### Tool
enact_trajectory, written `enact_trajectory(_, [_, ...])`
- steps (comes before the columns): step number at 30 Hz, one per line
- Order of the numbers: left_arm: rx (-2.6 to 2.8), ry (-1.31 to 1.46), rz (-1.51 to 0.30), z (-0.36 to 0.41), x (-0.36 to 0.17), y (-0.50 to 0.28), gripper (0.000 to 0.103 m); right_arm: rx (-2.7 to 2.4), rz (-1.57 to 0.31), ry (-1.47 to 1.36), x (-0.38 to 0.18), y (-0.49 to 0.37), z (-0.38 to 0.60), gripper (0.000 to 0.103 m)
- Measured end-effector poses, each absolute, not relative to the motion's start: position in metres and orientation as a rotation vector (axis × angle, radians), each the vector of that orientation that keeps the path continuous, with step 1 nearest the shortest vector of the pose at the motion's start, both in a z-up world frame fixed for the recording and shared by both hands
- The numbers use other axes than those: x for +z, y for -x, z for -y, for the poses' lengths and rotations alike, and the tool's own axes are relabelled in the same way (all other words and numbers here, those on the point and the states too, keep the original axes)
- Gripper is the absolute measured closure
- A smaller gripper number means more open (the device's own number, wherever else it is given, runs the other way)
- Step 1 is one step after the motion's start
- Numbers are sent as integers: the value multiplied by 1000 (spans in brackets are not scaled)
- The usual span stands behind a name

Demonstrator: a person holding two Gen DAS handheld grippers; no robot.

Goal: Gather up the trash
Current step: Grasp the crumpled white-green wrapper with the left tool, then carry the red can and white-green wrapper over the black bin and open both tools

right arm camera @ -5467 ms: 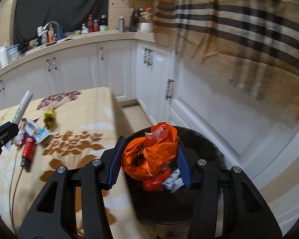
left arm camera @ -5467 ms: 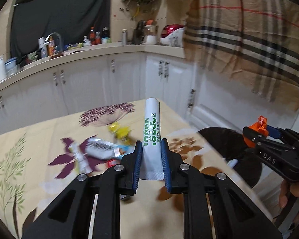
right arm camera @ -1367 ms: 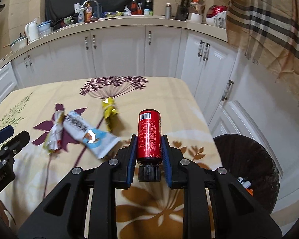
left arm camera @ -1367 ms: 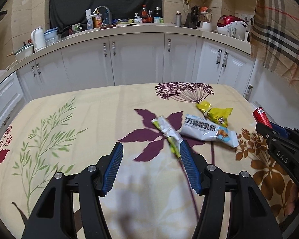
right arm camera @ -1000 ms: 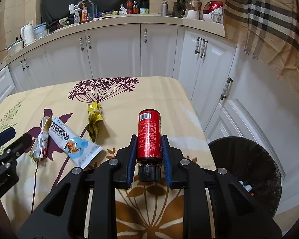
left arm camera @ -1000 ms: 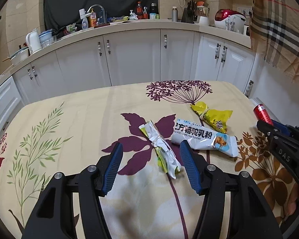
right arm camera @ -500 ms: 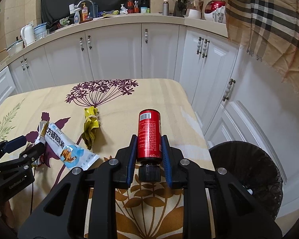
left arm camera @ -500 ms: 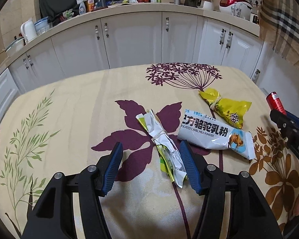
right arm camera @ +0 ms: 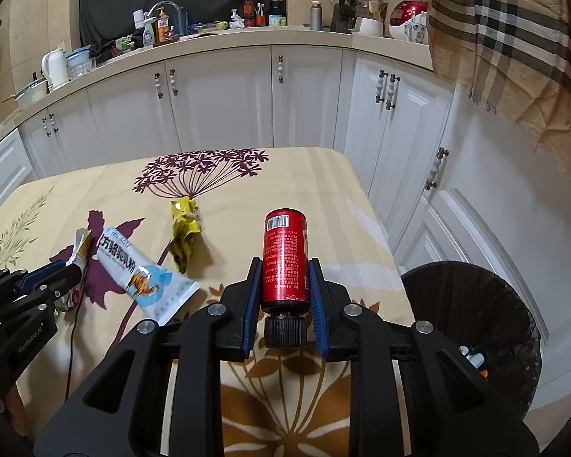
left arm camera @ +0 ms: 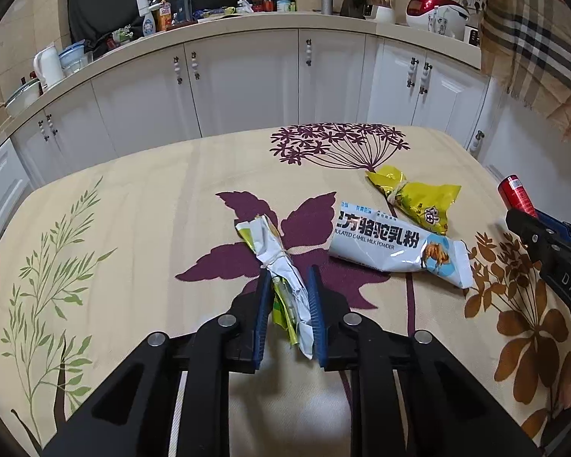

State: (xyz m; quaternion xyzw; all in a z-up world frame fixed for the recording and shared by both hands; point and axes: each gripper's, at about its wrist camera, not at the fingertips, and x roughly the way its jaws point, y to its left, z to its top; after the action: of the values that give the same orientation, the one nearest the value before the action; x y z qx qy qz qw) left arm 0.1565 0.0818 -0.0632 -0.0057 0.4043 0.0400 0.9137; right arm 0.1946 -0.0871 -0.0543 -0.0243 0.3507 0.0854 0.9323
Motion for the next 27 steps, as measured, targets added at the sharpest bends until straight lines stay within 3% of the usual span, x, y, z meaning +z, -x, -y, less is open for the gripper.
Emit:
enact_trajectory(16, [48, 13, -744, -72, -35, -110, 87, 165, -698, 34, -43, -141, 96, 80])
enact_trajectory(27, [-75, -34, -677, -19, -21, -93, 87, 65, -663, -2, -30, -111, 145, 80])
